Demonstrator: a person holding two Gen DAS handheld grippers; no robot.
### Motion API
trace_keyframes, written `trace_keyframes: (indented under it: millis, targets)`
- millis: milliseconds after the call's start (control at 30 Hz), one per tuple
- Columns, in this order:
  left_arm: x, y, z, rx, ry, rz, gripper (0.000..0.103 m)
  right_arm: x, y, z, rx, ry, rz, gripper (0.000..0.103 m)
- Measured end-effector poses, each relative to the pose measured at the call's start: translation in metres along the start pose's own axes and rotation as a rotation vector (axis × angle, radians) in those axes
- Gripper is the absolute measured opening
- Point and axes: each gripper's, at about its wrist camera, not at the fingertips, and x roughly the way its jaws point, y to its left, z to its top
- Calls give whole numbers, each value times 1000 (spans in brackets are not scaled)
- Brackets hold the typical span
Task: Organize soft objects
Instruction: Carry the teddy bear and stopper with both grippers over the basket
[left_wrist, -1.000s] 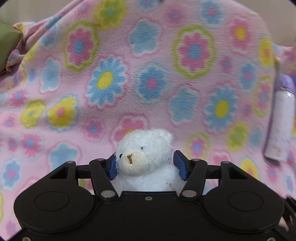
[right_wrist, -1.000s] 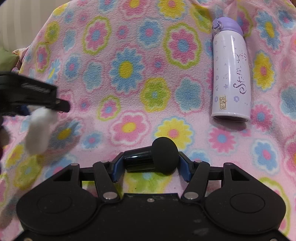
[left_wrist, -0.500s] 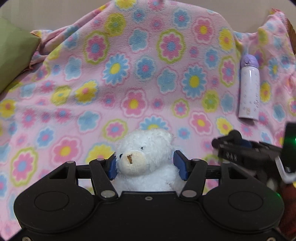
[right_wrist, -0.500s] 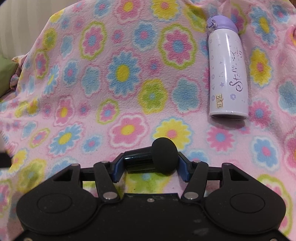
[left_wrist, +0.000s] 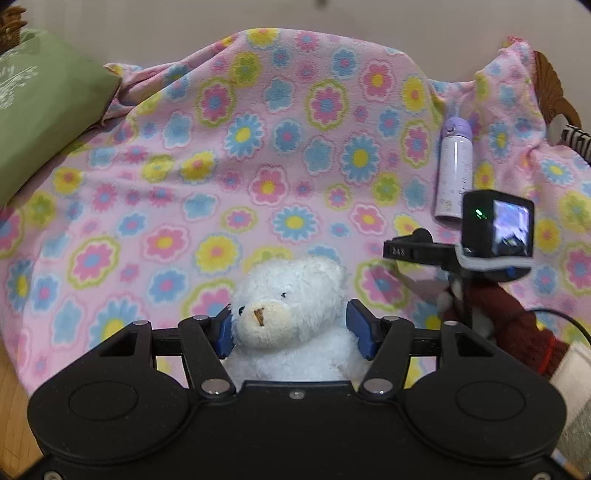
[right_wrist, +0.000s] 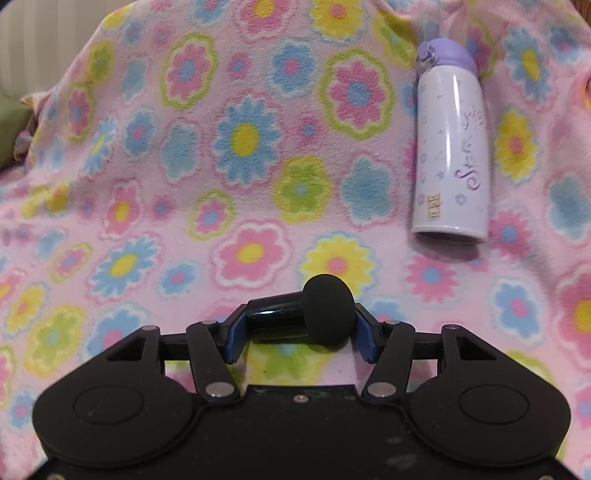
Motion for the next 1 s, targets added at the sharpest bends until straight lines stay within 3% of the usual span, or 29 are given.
trace_keyframes:
  millis: [67,200,500,733,1000]
  targets:
    - [-8,2,-6,-6,4,-1,57,-8,0,0,-3,8,-20,56]
    - [-20,4,-13,-6,-6,9,57,-47,-5,-6,16,-18,22,56]
    - [-52,-4,-24,9,-48,26,57,-189,-18,-28,70,-116,117,57]
    - [-83,-23,-37,61,-85,3,57,-289,-26,-63,179,-160,194,57]
    - [-114,-37,-62,78,-78,-23,57,-355,-20,-111,255,-146,224,57]
